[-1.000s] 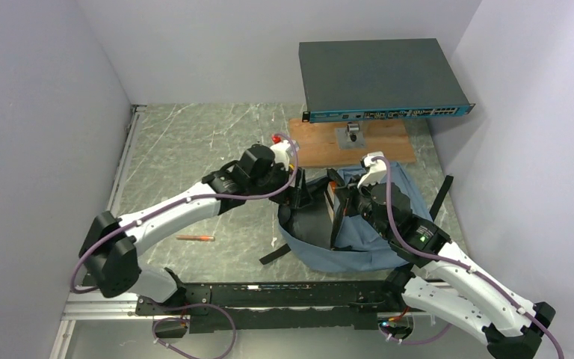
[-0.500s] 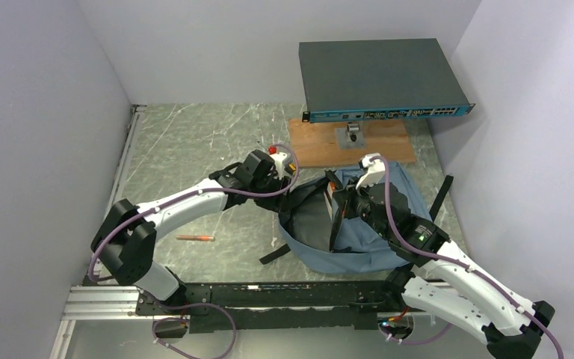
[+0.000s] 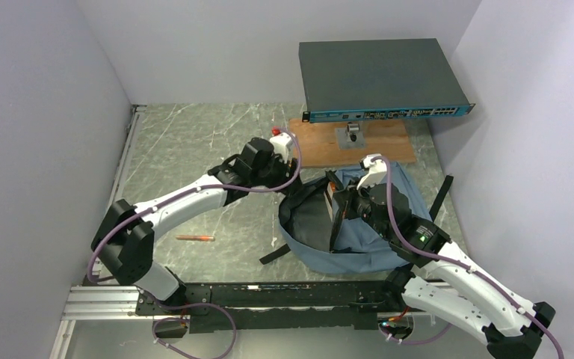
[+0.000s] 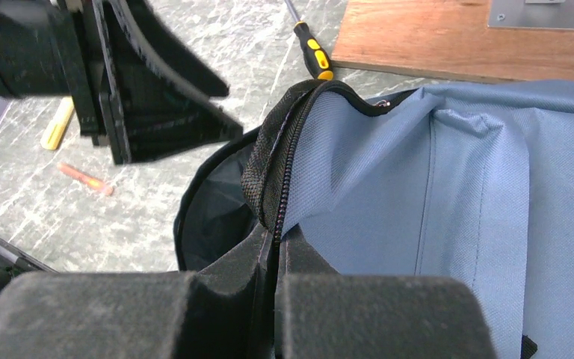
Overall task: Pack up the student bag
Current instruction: Zip the student bag at the center of the board.
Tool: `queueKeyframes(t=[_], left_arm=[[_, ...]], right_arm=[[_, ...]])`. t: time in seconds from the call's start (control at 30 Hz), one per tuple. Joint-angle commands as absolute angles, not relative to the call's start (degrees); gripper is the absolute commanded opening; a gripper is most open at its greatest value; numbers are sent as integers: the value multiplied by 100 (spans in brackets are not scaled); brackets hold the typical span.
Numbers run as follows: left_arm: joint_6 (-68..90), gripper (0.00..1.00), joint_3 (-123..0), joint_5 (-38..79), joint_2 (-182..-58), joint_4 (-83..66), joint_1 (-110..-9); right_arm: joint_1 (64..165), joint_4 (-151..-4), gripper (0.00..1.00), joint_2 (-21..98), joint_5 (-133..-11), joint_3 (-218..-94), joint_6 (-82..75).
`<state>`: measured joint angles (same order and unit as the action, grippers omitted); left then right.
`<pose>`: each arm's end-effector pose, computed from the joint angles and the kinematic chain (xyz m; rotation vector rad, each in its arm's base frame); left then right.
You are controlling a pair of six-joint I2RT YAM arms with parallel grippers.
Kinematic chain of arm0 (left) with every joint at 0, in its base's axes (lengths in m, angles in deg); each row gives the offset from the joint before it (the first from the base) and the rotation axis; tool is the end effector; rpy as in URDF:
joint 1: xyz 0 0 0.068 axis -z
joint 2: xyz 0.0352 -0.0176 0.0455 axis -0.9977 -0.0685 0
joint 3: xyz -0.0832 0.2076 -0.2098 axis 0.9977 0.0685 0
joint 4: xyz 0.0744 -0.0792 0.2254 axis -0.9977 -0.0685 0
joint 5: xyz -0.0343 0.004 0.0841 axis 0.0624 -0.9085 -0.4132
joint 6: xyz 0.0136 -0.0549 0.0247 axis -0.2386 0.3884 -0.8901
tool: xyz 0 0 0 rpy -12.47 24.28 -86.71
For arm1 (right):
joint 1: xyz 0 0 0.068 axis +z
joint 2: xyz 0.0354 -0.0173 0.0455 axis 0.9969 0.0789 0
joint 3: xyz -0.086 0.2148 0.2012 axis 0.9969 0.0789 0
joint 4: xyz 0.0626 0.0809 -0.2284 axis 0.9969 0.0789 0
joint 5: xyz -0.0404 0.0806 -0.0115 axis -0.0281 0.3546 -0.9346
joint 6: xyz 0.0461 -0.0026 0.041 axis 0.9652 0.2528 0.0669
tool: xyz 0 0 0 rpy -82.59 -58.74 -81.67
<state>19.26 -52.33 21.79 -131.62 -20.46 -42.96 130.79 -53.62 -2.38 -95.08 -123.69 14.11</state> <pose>0.2434 -0.2386 0.3039 0.5565 2.2036 -0.7907 0.1011 0.0841 0.3357 -0.1661 1.9570 0.5443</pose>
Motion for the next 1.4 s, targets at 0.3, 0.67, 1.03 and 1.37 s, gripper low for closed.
queueKeyframes(t=[0.3,0.67,1.03,1.37], left_arm=[[1179,49,-6637,2123,-14498,-713,-3898],[1186,45,-6914,2079,-14829,-993,-3794],[1179,41,-6392,2167,-14492,-968,-3787],[1310,36,-6566,2392,-14710,-991,-3768]], right_arm=[[13091,-5546,0,-577,-9396,-12450,1581],[13090,-5520,0,-666,-9433,-12410,1564],[13083,-5579,0,-654,-9388,-12362,1590],[13083,-5584,0,-655,-9359,-12354,1647]])
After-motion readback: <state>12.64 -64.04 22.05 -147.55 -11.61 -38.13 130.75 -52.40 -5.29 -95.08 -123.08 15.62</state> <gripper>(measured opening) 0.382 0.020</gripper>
